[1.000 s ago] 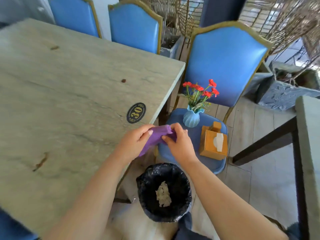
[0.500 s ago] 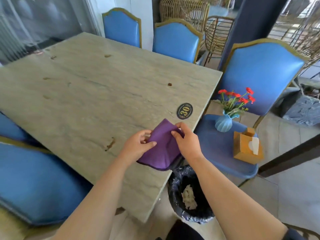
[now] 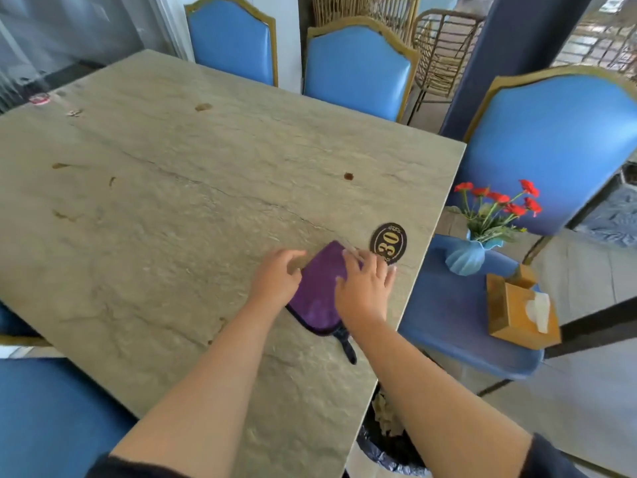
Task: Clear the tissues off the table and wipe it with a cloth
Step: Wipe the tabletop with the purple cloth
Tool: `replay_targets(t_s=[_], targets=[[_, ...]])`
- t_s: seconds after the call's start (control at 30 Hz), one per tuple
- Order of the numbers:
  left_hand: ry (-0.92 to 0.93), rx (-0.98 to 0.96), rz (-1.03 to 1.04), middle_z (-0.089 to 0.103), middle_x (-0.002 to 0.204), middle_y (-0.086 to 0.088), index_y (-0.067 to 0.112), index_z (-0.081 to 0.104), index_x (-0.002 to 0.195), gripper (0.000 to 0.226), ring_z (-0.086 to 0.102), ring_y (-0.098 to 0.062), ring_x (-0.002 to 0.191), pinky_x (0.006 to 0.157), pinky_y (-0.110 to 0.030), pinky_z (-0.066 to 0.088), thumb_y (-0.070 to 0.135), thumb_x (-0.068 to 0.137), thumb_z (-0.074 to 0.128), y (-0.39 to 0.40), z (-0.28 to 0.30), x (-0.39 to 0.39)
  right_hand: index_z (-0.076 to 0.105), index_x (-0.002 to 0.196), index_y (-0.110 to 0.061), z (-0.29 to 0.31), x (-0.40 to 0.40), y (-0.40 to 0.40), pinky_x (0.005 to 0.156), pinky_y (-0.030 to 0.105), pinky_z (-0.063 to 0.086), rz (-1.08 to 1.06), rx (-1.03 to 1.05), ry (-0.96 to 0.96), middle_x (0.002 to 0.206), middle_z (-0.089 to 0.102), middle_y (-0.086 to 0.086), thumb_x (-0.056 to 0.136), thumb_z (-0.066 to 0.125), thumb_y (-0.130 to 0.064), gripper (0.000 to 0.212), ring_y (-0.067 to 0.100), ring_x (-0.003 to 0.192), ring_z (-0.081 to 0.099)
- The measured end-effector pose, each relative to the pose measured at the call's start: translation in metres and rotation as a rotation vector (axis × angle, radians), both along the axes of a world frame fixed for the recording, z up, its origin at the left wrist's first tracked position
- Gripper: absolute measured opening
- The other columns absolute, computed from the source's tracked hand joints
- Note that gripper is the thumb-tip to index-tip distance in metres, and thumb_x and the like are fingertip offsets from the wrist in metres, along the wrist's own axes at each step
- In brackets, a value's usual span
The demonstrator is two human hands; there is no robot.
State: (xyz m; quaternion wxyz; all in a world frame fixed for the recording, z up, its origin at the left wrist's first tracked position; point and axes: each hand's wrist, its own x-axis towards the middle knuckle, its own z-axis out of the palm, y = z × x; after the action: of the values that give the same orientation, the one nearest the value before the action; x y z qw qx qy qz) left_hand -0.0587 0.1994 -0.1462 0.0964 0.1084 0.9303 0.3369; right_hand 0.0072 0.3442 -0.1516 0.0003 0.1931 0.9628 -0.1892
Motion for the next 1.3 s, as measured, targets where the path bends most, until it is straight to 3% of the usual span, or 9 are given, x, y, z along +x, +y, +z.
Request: replay_targets(t_s=[0.13, 0.23, 0.4, 0.5, 0.73, 0.9, 1.03, 1.2, 1.3], targets=[[0.084, -0.079, -0.051, 0.033, 0.152, -0.002, 0.017, 0.048, 0.138, 0.044, 0.027, -0.020, 0.142, 0.116, -0.035, 0.024, 0.005, 0.095, 0.044, -0.001, -0.019, -0.030, 0.031, 0.149, -0.025, -0.025, 0.008, -0.031, 0.114, 0.061, -0.005, 0.184, 0.132, -0.033, 0.157, 0.024, 0.012, 0.090, 0.027, -0.058, 0.068, 0.035, 0.147, 0.012], [0.081, -0.209, -0.063, 0.019, 0.159, 0.003, 0.019, 0.035, 0.146, 0.048, 0.012, -0.019, 0.148, 0.119, -0.047, 0.012, 0.019, 0.099, 0.043, 0.002, -0.035, -0.050, 0.015, 0.153, -0.030, -0.030, -0.015, -0.012, 0.114, 0.060, -0.010, 0.168, 0.171, -0.060, 0.161, 0.007, 0.008, 0.090, 0.019, -0.065, 0.072, 0.031, 0.149, -0.001], [0.250, -0.305, 0.013, 0.037, 0.152, 0.000, 0.019, 0.045, 0.142, 0.052, 0.034, -0.024, 0.141, 0.112, -0.054, 0.025, 0.031, 0.093, 0.033, 0.009, -0.048, -0.047, -0.008, 0.153, -0.029, -0.026, -0.091, 0.044, 0.115, 0.056, -0.012, -0.013, 0.200, -0.170, 0.161, -0.016, 0.007, 0.094, 0.011, -0.062, 0.070, 0.029, 0.147, -0.018], [0.280, -0.321, 0.011, 0.032, 0.155, 0.003, 0.022, 0.043, 0.142, 0.051, 0.027, -0.018, 0.144, 0.115, -0.051, 0.020, 0.032, 0.096, 0.026, 0.011, -0.050, -0.058, -0.006, 0.153, -0.025, -0.025, -0.142, 0.046, 0.115, 0.058, -0.009, -0.088, 0.171, -0.195, 0.160, -0.016, 0.009, 0.094, 0.011, -0.061, 0.071, 0.032, 0.146, -0.018], [0.280, -0.353, 0.007, 0.030, 0.156, 0.002, 0.017, 0.046, 0.141, 0.046, 0.024, -0.021, 0.145, 0.114, -0.056, 0.017, 0.015, 0.095, 0.046, 0.021, -0.040, -0.140, -0.003, 0.153, -0.031, -0.029, -0.121, 0.044, 0.117, 0.047, -0.011, 0.374, 0.203, -0.059, 0.161, -0.013, 0.001, 0.095, 0.012, -0.062, 0.067, 0.025, 0.147, -0.015], [0.239, -0.418, 0.028, 0.020, 0.159, 0.007, 0.028, 0.032, 0.148, 0.051, 0.016, -0.019, 0.147, 0.116, -0.056, 0.010, 0.039, 0.099, 0.031, 0.039, -0.046, -0.183, -0.008, 0.153, -0.026, -0.029, -0.162, 0.086, 0.119, 0.048, -0.008, -0.100, 0.196, -0.181, 0.161, -0.014, 0.008, 0.097, 0.011, -0.059, 0.068, 0.029, 0.147, -0.015], [0.313, -0.475, 0.060, 0.020, 0.159, 0.007, 0.029, 0.026, 0.150, 0.057, 0.015, -0.016, 0.147, 0.116, -0.055, 0.010, 0.041, 0.095, 0.016, 0.044, -0.054, -0.182, -0.005, 0.153, -0.025, -0.025, -0.239, 0.092, 0.117, 0.053, -0.009, -0.186, 0.106, -0.180, 0.161, -0.015, 0.008, 0.092, 0.010, -0.066, 0.075, 0.031, 0.146, -0.019], [0.378, -0.218, 0.178, 0.042, 0.149, -0.003, 0.012, 0.048, 0.139, 0.054, 0.043, -0.023, 0.134, 0.113, -0.047, 0.029, 0.025, 0.091, 0.027, 0.037, -0.051, -0.199, -0.005, 0.153, -0.030, -0.021, -0.264, 0.047, 0.116, 0.053, -0.012, 0.210, 0.166, -0.124, 0.160, -0.017, 0.005, 0.091, 0.015, -0.067, 0.075, 0.031, 0.146, -0.021], [0.404, -0.319, 0.148, 0.046, 0.146, -0.005, 0.015, 0.054, 0.133, 0.050, 0.052, -0.027, 0.126, 0.106, -0.051, 0.034, 0.026, 0.089, 0.033, 0.028, -0.049, -0.223, 0.001, 0.152, -0.035, -0.029, -0.242, 0.047, 0.119, 0.045, -0.010, 0.426, 0.159, -0.031, 0.162, -0.010, -0.002, 0.098, 0.018, -0.054, 0.060, 0.022, 0.148, -0.015]])
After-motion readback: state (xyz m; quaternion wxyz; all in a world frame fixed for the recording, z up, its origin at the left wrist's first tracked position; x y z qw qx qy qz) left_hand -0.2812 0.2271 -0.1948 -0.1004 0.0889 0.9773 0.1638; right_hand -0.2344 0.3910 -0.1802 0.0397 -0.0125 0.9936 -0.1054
